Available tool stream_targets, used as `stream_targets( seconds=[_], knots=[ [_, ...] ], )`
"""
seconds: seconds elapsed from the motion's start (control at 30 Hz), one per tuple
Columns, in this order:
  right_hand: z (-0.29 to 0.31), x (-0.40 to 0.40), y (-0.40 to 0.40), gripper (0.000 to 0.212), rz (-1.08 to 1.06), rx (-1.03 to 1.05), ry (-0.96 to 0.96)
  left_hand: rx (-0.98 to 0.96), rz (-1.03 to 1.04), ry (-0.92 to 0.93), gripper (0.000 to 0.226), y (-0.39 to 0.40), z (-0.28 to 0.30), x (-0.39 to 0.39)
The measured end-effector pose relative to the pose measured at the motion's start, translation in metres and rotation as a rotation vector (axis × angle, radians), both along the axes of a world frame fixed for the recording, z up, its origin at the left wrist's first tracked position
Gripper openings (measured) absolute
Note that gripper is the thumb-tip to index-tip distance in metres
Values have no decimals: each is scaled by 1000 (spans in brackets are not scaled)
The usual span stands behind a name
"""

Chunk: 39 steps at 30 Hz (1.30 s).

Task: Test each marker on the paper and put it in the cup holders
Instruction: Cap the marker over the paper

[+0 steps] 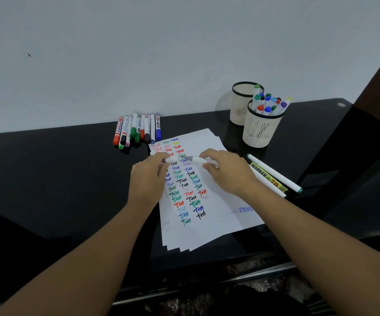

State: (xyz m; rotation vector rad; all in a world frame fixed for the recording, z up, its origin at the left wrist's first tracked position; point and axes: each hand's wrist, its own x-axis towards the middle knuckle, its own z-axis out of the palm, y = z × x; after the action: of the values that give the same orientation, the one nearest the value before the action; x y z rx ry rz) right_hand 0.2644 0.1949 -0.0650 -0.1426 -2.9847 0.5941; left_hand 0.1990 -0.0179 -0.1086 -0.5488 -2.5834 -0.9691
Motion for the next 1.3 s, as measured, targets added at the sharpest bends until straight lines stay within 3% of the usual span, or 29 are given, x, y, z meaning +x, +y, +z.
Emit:
stream_targets(
  seconds=[0.57,0.7,0.97,1.3],
  knots=[
    [-4,-11,-2,25,143,86,63,-118,-62,59,27,2,1,7],
    [-2,-12,-9,40,257,125,36,-137,-105,101,26,3,4,14],
    [-7,-15,-11,49,319,42,52,-140,-112,-82,48,3,0,10],
    [-17,-17,-10,46,278,39,60,-112,-42,-112,54,6,7,11]
  ],
)
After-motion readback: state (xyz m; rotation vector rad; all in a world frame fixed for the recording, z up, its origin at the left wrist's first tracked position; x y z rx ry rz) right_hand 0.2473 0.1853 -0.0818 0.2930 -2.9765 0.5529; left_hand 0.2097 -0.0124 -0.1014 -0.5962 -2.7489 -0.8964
